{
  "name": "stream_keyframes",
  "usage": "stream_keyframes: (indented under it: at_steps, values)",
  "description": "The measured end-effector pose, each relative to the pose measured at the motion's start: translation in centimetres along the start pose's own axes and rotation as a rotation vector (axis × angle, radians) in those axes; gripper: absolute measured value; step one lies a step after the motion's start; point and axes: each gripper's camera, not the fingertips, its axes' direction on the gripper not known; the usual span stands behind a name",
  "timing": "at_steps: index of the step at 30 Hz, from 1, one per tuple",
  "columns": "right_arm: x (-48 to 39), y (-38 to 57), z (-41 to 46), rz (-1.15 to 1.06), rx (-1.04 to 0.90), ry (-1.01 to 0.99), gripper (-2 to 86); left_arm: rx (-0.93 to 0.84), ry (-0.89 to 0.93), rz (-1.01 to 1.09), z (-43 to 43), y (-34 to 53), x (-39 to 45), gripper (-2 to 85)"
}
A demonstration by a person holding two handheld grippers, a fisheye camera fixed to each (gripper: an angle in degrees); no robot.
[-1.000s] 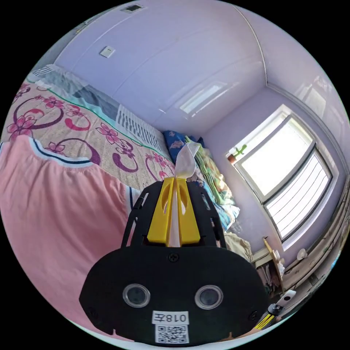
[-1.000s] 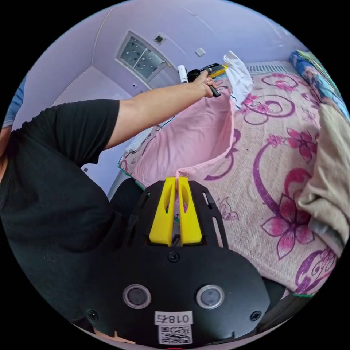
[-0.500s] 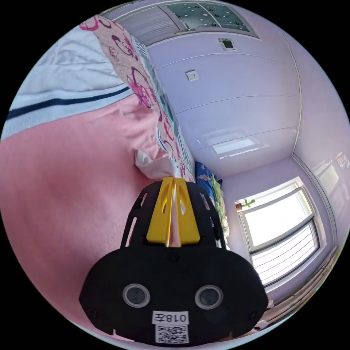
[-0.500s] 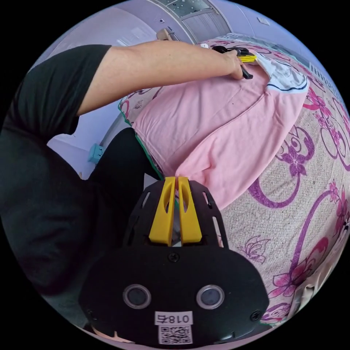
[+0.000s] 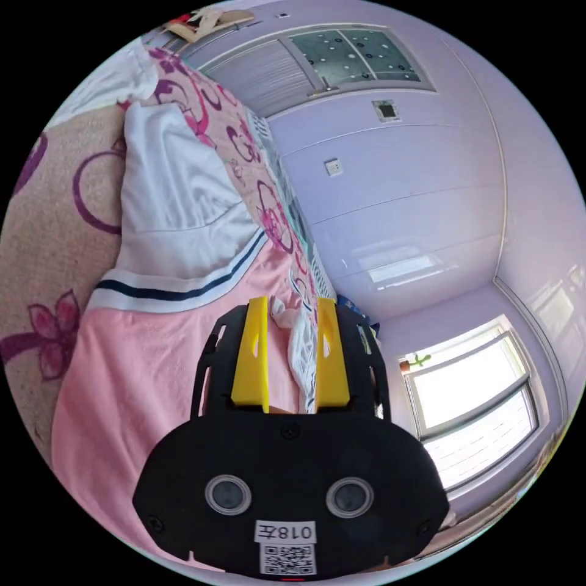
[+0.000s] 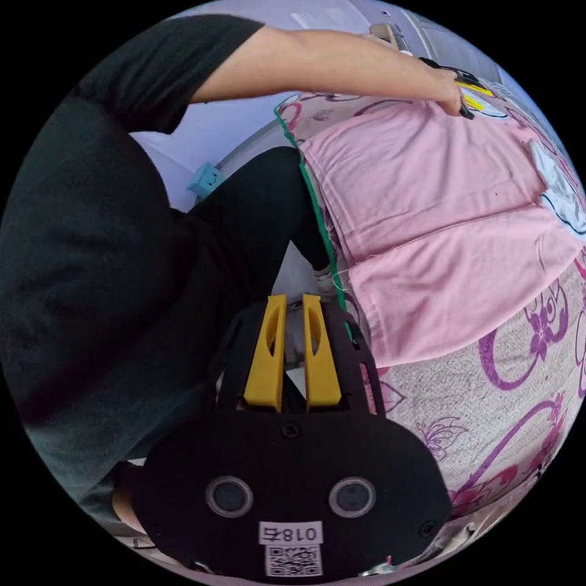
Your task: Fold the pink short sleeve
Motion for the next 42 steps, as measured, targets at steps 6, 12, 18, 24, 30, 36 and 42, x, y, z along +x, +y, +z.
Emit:
stream_keyframes:
  at_steps: [6, 12, 18, 24, 30, 36, 42]
  values:
    - [2.3, 2.8, -5.2, 0.25, 0.48, -0.023, 2.2, -0.264, 0.126, 0.306, -6.1, 12.0, 4.0, 8.2]
    - [2.6, -0.5, -4.1, 0.291, 0.31, -0.069, 3.8, -0.329, 0.156, 0.309, -11.0, 24.8, 2.1, 7.0]
    - [2.6, -4.7, -15.6, 0.217, 0.531, 0.226, 6.8, -0.362, 0.096, 0.483, -11.3, 31.7, 2.6, 6.2]
    - [11.7, -15.5, -21.3, 0.323, 0.524, 0.432, 8.3, -0.389, 0.142, 0.522, -12.2, 32.9, 0.3, 5.8]
    - [20.4, -21.8, -21.9, 0.496, 0.496, 0.41, 10.0, -0.335, 0.134, 0.53, -14.8, 32.2, -2.3, 5.5]
    - [17.1, -24.6, -20.6, 0.394, 0.398, 0.27, 9.4, -0.314, 0.169, 0.444, -16.0, 32.5, -5.7, 5.2]
    - [7.9, -25.0, -22.8, 0.126, 0.5, 0.578, 5.2, -0.294, 0.188, 0.433, -17.5, 33.4, -6.9, 5.1]
